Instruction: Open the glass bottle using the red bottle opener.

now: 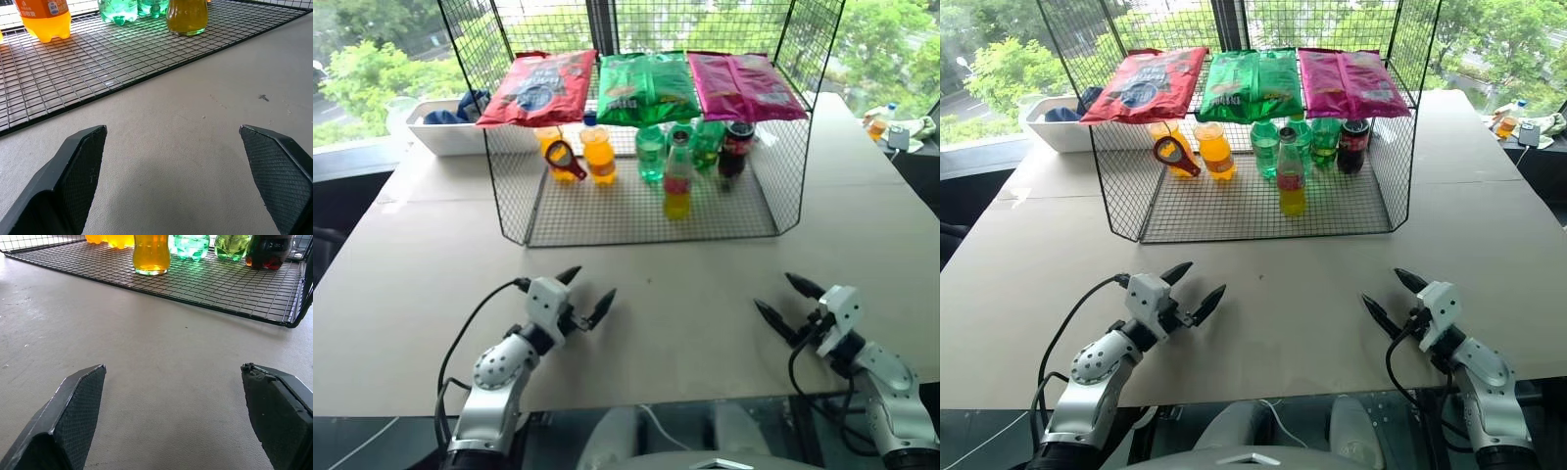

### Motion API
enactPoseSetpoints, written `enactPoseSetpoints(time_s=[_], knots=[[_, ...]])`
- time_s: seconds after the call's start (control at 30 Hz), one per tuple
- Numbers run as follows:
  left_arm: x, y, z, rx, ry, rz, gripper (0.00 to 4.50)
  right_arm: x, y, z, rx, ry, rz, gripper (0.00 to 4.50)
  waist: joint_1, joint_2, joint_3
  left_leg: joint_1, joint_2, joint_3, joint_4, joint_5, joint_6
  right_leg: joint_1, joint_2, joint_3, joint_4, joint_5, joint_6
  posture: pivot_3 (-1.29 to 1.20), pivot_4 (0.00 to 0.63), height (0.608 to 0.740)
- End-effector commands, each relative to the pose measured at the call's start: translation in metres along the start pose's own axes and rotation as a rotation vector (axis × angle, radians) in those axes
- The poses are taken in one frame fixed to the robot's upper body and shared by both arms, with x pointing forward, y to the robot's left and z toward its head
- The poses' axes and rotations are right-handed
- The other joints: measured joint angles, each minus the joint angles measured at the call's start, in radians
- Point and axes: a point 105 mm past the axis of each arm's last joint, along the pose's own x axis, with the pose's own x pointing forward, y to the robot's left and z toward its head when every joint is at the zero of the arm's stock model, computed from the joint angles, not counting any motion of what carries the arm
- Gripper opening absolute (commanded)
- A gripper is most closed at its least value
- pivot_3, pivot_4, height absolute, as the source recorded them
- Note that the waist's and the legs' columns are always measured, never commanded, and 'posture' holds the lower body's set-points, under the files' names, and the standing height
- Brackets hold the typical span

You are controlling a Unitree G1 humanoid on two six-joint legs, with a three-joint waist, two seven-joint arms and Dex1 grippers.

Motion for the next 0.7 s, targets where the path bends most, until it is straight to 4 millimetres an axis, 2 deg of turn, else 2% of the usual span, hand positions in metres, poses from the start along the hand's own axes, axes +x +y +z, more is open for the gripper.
enactPoseSetpoints(time_s=[0.03,0.7], knots=[[-0.0105,-0.0026,-0.0184,-0.042,0.079,-0.001,4.50,0.0015,0.0021,-0.0047,0.010,0.014,0.006,4.46,0.000,0.000,0.000,0.000,0.000,0.000,0.000,0.000,0.000,0.000,0.000,0.000,0.000,0.000,0.000,0.00,0.150,0.740],[-0.0048,-0.0021,-0.0156,-0.056,0.061,0.003,4.50,0.0048,0.0035,-0.0041,0.004,0.001,0.004,4.46,-0.001,-0.001,0.000,0.000,0.001,0.001,0.000,0.000,0.000,0.000,0.001,0.001,0.000,0.000,0.000,0.00,0.150,0.740]])
